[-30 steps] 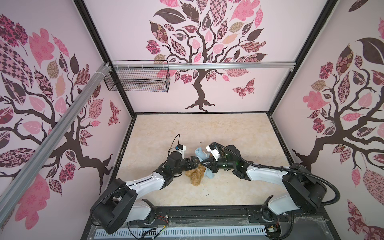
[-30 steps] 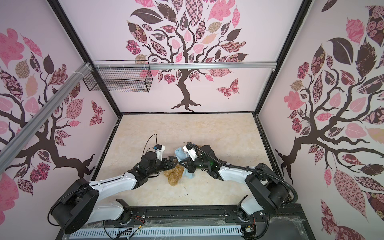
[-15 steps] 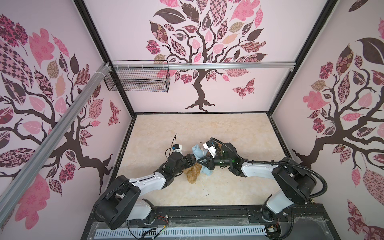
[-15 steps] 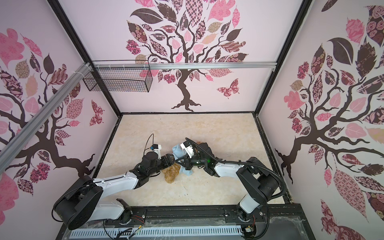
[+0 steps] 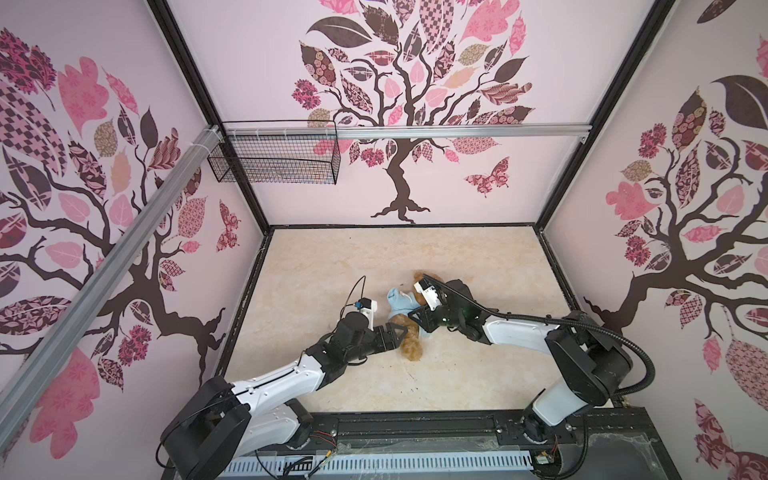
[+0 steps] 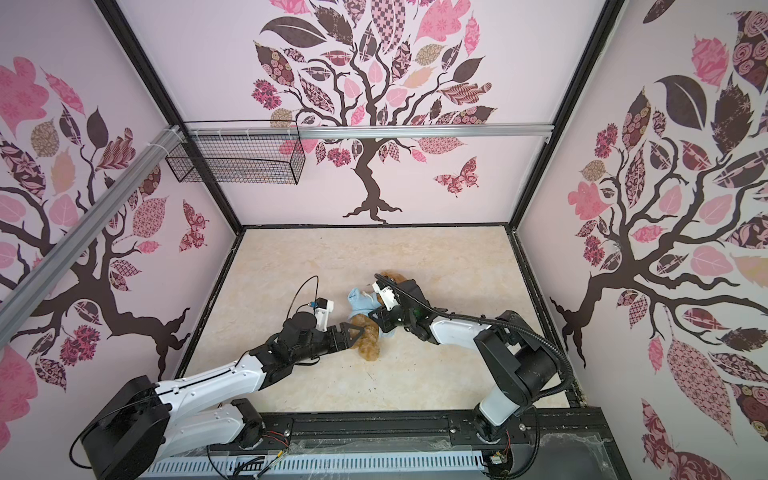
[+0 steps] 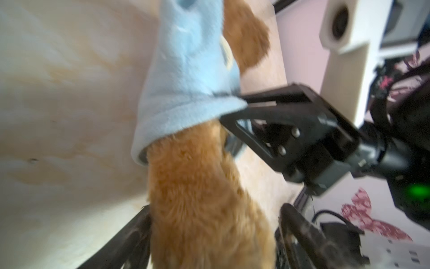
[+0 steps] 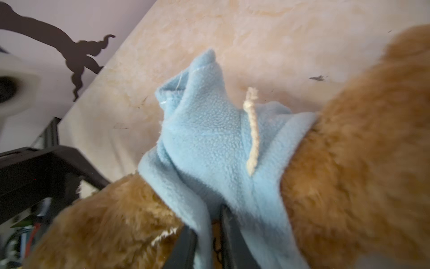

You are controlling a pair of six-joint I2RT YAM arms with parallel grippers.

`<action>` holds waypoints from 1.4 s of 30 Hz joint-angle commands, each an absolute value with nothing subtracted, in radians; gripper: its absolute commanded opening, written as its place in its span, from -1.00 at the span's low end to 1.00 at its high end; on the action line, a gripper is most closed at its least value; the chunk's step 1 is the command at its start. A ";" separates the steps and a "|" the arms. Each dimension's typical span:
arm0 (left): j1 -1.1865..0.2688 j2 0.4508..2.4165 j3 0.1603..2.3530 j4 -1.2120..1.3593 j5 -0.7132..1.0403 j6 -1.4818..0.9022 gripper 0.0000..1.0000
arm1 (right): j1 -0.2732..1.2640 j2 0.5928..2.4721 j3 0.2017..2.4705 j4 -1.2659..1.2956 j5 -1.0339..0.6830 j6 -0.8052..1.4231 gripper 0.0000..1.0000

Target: Dress the teddy bear

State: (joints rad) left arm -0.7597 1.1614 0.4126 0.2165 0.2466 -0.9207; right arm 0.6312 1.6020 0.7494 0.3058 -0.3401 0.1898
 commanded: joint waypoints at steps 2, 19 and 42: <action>-0.793 1.222 0.406 0.283 0.402 -0.921 0.70 | 0.623 1.524 0.763 0.105 -0.104 0.117 -0.30; -0.549 0.890 0.493 -0.221 0.268 -0.774 0.70 | 0.928 1.175 0.684 0.003 0.236 0.069 0.66; -0.412 0.823 0.596 -0.405 0.206 -0.633 0.68 | 0.964 1.542 0.734 0.171 0.389 0.009 -0.48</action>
State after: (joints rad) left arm -0.4175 0.8330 0.5133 -0.3584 0.2451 -0.7078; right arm 0.9939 1.6310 0.8135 0.0372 0.5037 0.1001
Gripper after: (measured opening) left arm 0.841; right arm 0.312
